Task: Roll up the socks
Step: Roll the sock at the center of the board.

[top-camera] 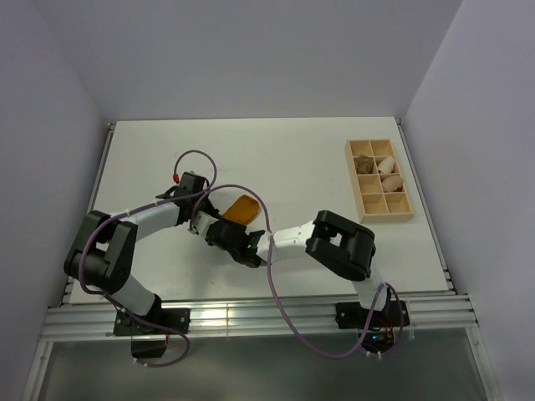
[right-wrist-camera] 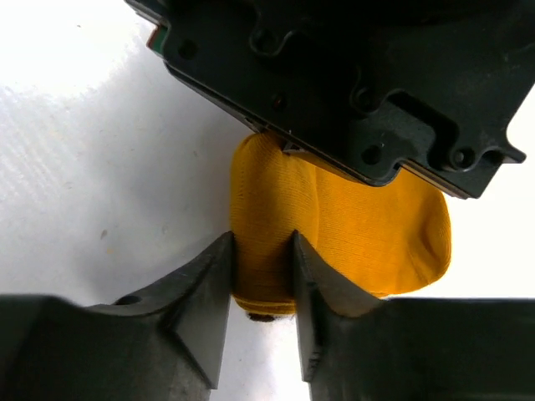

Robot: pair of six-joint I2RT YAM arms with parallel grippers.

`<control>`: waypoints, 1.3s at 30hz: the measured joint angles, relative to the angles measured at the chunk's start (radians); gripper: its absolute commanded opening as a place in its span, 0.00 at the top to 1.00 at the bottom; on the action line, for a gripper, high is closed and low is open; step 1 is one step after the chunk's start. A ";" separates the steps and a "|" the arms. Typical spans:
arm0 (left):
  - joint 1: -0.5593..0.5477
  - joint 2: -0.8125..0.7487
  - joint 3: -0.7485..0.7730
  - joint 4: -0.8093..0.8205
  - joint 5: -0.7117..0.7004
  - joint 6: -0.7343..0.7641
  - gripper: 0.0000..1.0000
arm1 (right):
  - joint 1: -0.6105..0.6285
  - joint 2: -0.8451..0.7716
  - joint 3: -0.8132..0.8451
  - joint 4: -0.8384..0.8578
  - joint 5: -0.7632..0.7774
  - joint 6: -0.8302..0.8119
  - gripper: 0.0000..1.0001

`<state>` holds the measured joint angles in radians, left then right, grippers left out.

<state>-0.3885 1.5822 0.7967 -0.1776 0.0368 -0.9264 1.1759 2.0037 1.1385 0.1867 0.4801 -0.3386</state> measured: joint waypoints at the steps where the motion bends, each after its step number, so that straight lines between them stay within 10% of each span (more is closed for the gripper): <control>1: 0.000 0.000 0.000 0.000 0.002 -0.001 0.90 | 0.000 0.004 0.000 0.002 0.005 0.000 0.64; 20: -0.001 0.000 0.000 0.008 0.004 -0.011 0.90 | -0.056 -0.018 -0.066 0.090 -0.110 0.080 0.55; 26: -0.001 0.000 -0.001 0.015 0.007 -0.018 0.86 | -0.064 -0.014 -0.063 0.091 -0.114 0.087 0.82; 29: -0.001 0.000 -0.001 0.017 0.004 -0.022 0.80 | -0.064 -0.014 -0.060 0.089 -0.109 0.090 1.00; 39: 0.010 -0.080 -0.071 0.042 -0.016 -0.071 0.33 | -0.185 -0.034 -0.045 0.073 -0.393 0.186 1.00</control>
<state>-0.3786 1.5021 0.7258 -0.1352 0.0208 -0.9977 0.9905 1.9701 1.0935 0.2600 0.0872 -0.1524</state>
